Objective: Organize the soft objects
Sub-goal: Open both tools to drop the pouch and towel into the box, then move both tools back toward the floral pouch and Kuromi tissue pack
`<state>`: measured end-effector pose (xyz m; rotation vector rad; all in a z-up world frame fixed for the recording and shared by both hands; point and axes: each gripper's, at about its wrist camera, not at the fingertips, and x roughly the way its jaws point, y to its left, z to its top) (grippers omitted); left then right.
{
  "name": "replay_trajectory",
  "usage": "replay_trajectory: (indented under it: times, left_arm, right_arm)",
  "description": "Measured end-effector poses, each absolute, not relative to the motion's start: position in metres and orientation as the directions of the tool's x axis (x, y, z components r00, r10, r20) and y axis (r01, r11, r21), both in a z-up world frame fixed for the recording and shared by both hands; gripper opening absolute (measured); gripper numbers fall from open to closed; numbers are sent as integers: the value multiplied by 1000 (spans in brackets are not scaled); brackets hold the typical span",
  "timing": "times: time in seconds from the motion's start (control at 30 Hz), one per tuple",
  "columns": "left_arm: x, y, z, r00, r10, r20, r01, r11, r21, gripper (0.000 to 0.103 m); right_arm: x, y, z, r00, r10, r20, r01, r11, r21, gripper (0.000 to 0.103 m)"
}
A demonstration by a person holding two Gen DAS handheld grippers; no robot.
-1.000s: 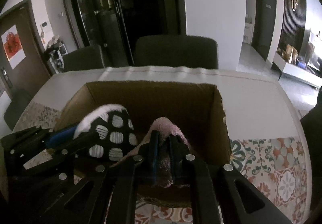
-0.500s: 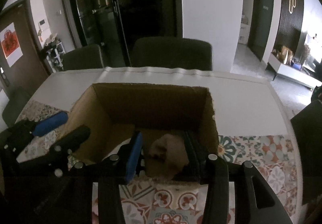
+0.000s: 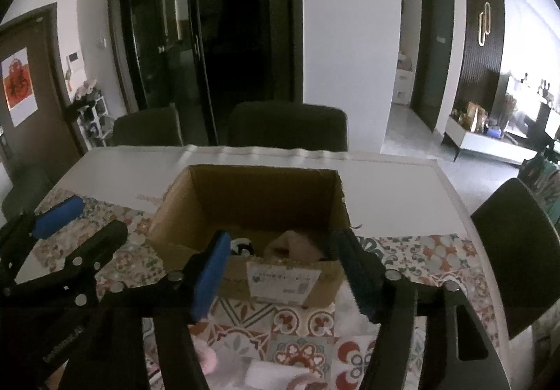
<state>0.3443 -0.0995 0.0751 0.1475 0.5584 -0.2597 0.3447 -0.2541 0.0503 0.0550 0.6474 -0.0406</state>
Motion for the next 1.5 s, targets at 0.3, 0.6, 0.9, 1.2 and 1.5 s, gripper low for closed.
replay_trajectory:
  times: [0.3,0.6,0.9,1.2,1.5]
  left_arm:
    - [295,-76,79,842,-193,-503,271,959,84,64]
    - [260,-52,73,848,-178,-500,260,961,98,65]
    - [221,-33,55,834,-173,-523,250,965,79,66]
    - [194,-26,32,827,-163,-538,244,966,83,66]
    - [179,-31,-1,804,-179,-568,259,964,63,66]
  right_arm:
    - [297,-231,56,826,-21,-564,45,999,29,66]
    - [261,-210,47,829,-15,-559,48,998,44,66]
    - [229,-193,29,825,-10,-565,36,999,34,66]
    - [202,-189,-1,809,8,-587,32,998,57,66]
    - [186,-191,-29,787,-15,-617,52,998,42,66]
